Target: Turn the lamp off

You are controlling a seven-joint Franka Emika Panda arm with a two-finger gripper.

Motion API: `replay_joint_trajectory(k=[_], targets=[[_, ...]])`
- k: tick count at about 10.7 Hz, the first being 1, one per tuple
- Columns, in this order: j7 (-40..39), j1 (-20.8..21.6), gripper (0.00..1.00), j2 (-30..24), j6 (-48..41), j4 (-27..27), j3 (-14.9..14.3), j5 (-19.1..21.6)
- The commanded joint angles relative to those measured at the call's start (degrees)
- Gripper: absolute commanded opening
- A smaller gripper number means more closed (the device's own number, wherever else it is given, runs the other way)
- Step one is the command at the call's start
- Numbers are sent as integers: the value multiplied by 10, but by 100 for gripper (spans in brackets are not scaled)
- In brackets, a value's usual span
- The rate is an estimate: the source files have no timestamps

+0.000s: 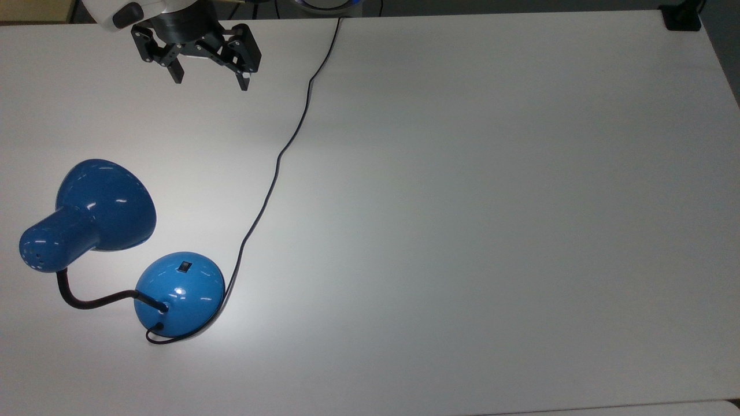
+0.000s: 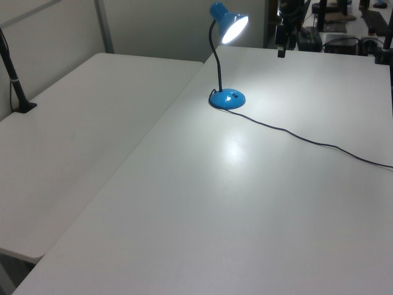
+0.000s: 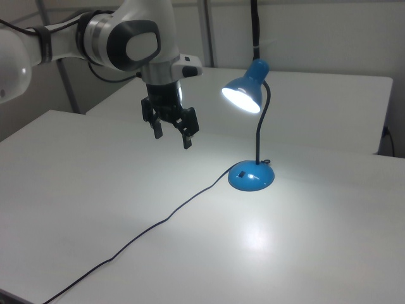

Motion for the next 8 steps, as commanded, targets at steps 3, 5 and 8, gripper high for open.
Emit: replay_joint_trajectory(k=[3,5,8], targets=[[-12,4,100,-19,-18,2,-7,-5],[-11,4,100,-19,-19,2,-7,-5],[-12,2,100,-18,-18,2,-8,-5]])
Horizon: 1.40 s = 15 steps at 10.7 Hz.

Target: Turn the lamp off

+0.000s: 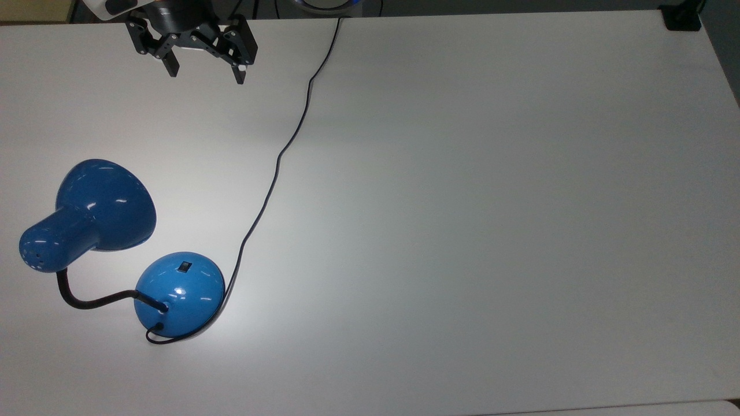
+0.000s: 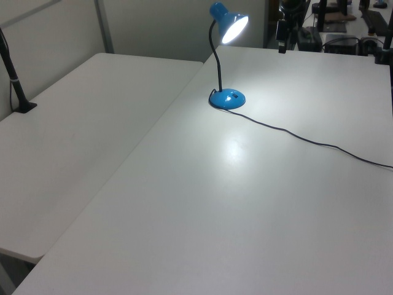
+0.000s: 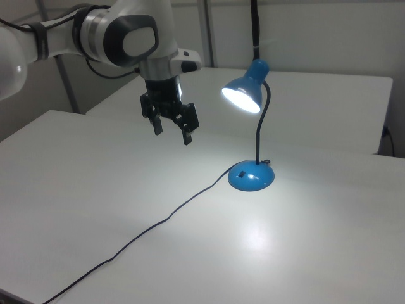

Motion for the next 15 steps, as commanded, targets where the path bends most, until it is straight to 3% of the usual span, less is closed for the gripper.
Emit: replay_joint_trajectory(k=[1,12,13,14,15], targets=[[-13,2,100,-9,-17,-1,-6,-4],[2,9,99,-15,-37,0,0,-17],[2,9,91,-14,-38,-1,1,-18],[2,9,71,-13,-38,-1,2,-18],[-1,8,45,-13,-38,0,2,-18]])
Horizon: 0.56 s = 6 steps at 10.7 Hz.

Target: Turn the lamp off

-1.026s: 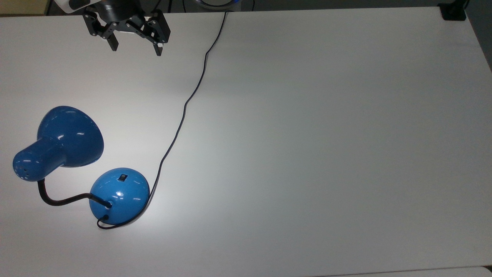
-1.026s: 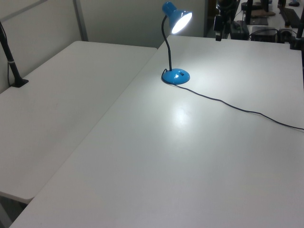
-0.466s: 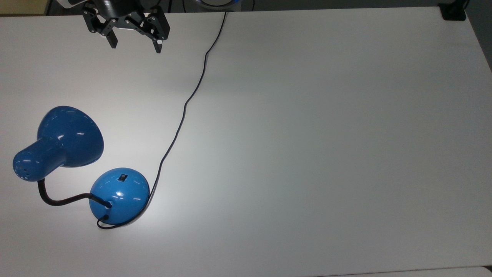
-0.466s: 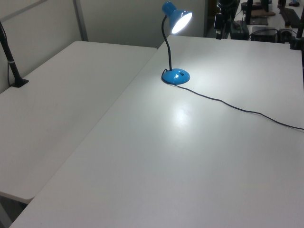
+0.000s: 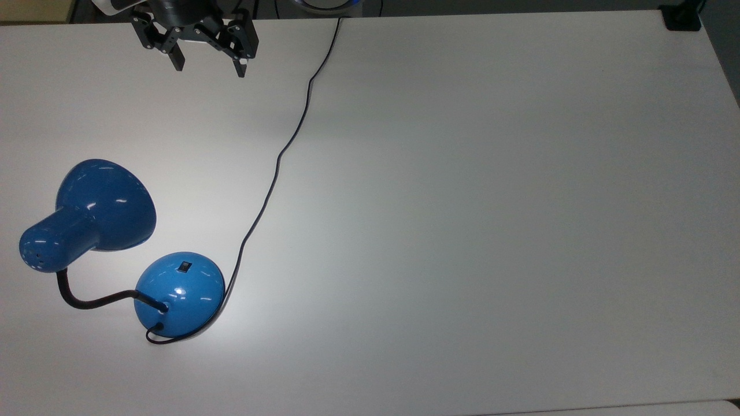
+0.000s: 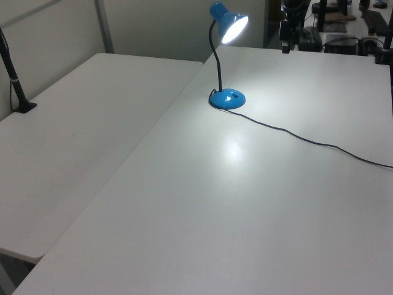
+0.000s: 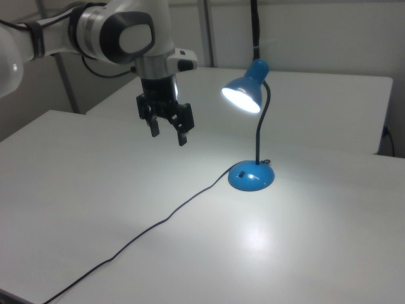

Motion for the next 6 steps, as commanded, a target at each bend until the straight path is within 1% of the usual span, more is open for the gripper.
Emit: replay_joint_trajectory(k=[1,2,3,5,6], targets=[[-4,7,28,-8,-16,0,-5,-9],[-3,7,18,-5,-13,0,-4,-9],[1,7,14,-6,-12,0,-3,-9],[1,7,7,-1,5,-1,-3,-11],[1,6,7,2,31,-5,-6,-11]])
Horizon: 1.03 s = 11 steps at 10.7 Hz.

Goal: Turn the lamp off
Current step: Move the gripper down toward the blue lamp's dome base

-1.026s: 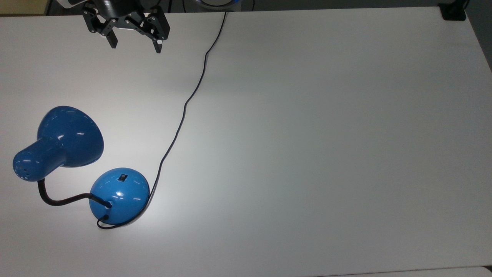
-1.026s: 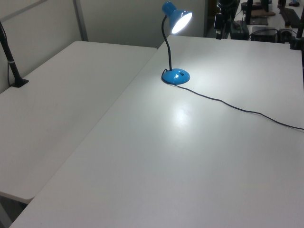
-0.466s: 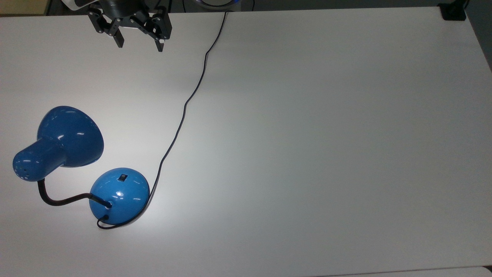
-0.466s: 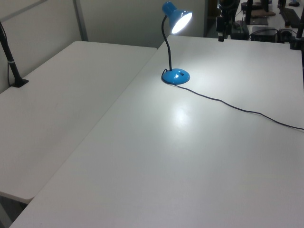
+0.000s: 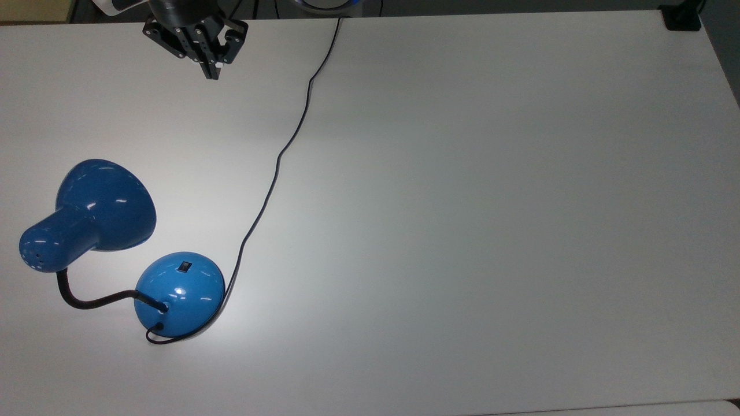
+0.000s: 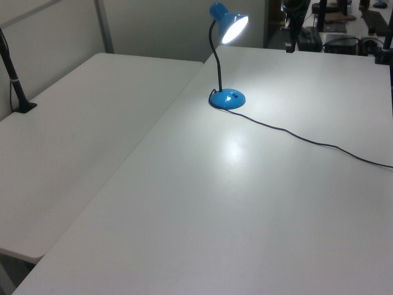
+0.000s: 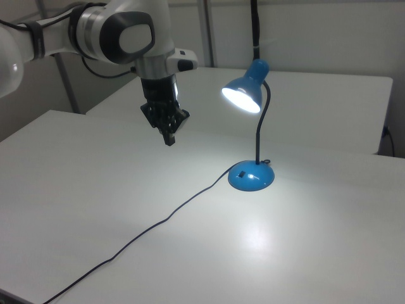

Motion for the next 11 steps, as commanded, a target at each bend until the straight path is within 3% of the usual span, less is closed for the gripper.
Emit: replay_joint_trajectory(k=[1,6,11], targets=[[1,4,7,5,47,-8,-9,-10],[3,-1,2,68,143,-21,-12,-11],[39,-2,1,78,399,-138,-19,-4]])
